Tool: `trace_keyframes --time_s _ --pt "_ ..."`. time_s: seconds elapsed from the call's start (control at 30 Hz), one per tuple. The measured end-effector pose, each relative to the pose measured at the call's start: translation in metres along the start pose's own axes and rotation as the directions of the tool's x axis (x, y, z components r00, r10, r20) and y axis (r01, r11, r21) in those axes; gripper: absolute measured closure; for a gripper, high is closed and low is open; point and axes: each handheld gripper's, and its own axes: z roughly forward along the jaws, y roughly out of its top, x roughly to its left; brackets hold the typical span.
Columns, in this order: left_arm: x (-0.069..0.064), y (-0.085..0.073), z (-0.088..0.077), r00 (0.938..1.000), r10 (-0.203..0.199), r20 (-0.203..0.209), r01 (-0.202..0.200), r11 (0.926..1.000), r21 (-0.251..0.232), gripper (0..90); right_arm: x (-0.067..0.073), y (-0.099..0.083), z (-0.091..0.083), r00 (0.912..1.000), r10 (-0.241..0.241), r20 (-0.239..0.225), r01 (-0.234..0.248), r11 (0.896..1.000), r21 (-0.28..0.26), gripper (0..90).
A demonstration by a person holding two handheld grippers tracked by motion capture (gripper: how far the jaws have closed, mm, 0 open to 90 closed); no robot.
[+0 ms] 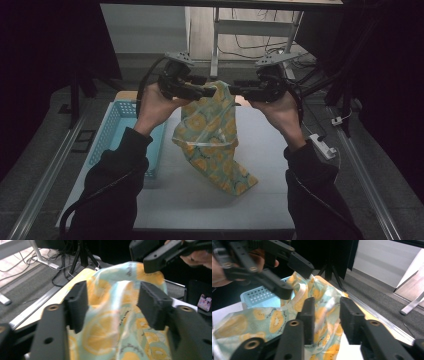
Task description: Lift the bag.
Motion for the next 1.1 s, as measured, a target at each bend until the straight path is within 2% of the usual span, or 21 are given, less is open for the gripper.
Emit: trace_keyframes --time_s 0.1,0.17,0.23,0.4,0.57,0.67,0.87,1.1 --pt "-0.002 -0.003 -0.007 0.9999 -0.006 0.01 0.006 1.0 -0.002 27.5 -0.001 -0.002 -0.004 0.9999 0.001 0.011 -0.001 1.0 -0.006 57.4" --pt "-0.002 -0.006 -0.01 1.0 -0.005 0.004 0.005 0.9997 0.024 19.9 -0.001 -0.004 -0.006 1.0 0.005 0.008 -0.005 1.0 -0.004 53.1" --pt "-0.002 -0.012 -0.012 1.0 0.0 0.001 0.0 0.9992 0.041 17.3 0.0 -0.007 -0.006 0.9999 0.004 0.013 -0.004 1.0 0.002 49.1" --pt "0.0 -0.029 -0.012 0.9993 -0.035 -0.011 0.035 0.997 0.069 9.1 0.002 -0.018 -0.005 0.9999 -0.002 0.011 0.002 1.0 0.007 39.4" --pt "0.0 -0.047 -0.012 0.9984 -0.055 0.011 0.054 0.9958 0.074 2.1 0.005 -0.031 -0.001 1.0 0.006 -0.003 -0.006 1.0 -0.003 30.0" --pt "0.0 -0.058 -0.012 0.9975 -0.066 0.025 0.065 0.9956 0.067 0.0 0.009 -0.038 0.002 0.9999 0.006 -0.014 -0.006 1.0 -0.009 24.4" --pt "-0.004 -0.077 -0.014 0.9977 -0.064 0.024 0.062 0.9957 0.069 0.0 0.02 -0.05 0.006 0.9997 0.0 -0.023 -0.001 1.0 -0.011 14.8" --pt "-0.009 -0.095 -0.02 0.997 -0.076 0.019 0.075 0.9961 0.046 0.0 0.03 -0.062 0.011 0.9994 0.003 -0.035 -0.004 1.0 -0.006 9.0"
